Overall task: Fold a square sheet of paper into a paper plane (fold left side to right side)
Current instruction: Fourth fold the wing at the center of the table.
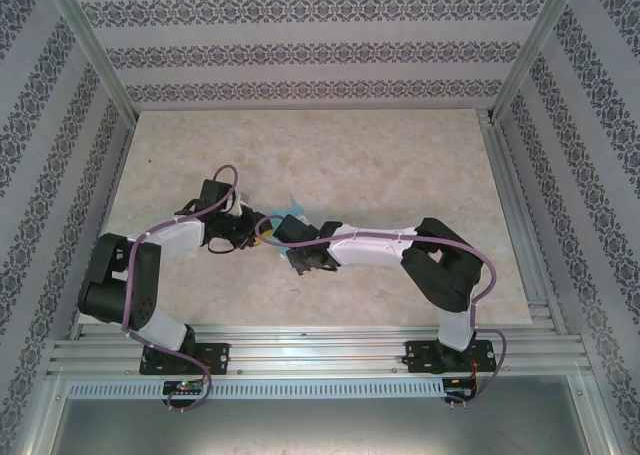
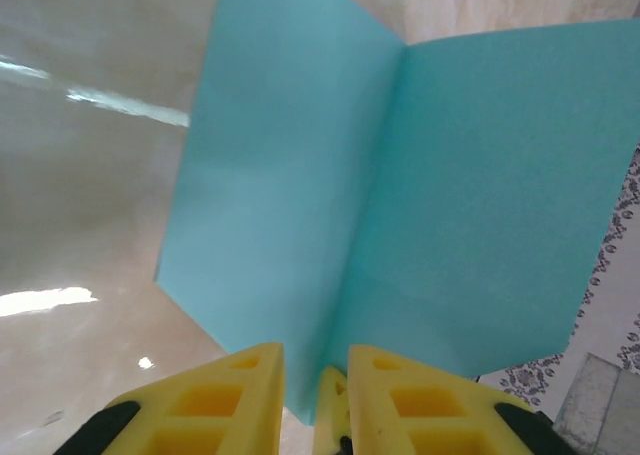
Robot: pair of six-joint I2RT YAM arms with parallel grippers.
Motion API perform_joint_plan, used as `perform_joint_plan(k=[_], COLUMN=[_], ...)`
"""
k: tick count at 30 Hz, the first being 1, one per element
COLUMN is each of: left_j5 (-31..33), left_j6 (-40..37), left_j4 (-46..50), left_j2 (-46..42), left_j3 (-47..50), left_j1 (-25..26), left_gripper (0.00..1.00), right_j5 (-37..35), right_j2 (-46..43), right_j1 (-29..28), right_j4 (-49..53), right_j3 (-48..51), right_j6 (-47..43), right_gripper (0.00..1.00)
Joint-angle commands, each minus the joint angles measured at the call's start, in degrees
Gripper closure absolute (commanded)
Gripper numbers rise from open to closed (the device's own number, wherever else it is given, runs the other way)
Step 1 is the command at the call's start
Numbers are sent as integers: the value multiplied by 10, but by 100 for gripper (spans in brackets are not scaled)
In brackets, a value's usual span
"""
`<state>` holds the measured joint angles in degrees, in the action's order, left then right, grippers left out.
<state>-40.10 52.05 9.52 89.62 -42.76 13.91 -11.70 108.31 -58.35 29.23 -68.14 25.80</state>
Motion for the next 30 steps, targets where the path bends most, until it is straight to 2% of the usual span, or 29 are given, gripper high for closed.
perform_joint_plan(k=[1, 7, 20, 30], left_j5=[-14, 9, 34, 33], left_j6=[44, 48, 40, 35], left_j4=[-94, -102, -91, -84], left_j2=[36, 97, 129, 136], left_j3=[-1, -28, -13, -17], left_j1=[31, 61, 61, 61], left_gripper=[79, 83, 87, 87], right_j5=[-4, 14, 73, 59], right_j2=[-17, -30, -23, -4], right_j1=[4, 4, 6, 10], right_j4=[6, 4, 1, 8], right_j3=[13, 11, 13, 5], right_j6=[-3, 14, 50, 49], right_gripper=[83, 78, 80, 79])
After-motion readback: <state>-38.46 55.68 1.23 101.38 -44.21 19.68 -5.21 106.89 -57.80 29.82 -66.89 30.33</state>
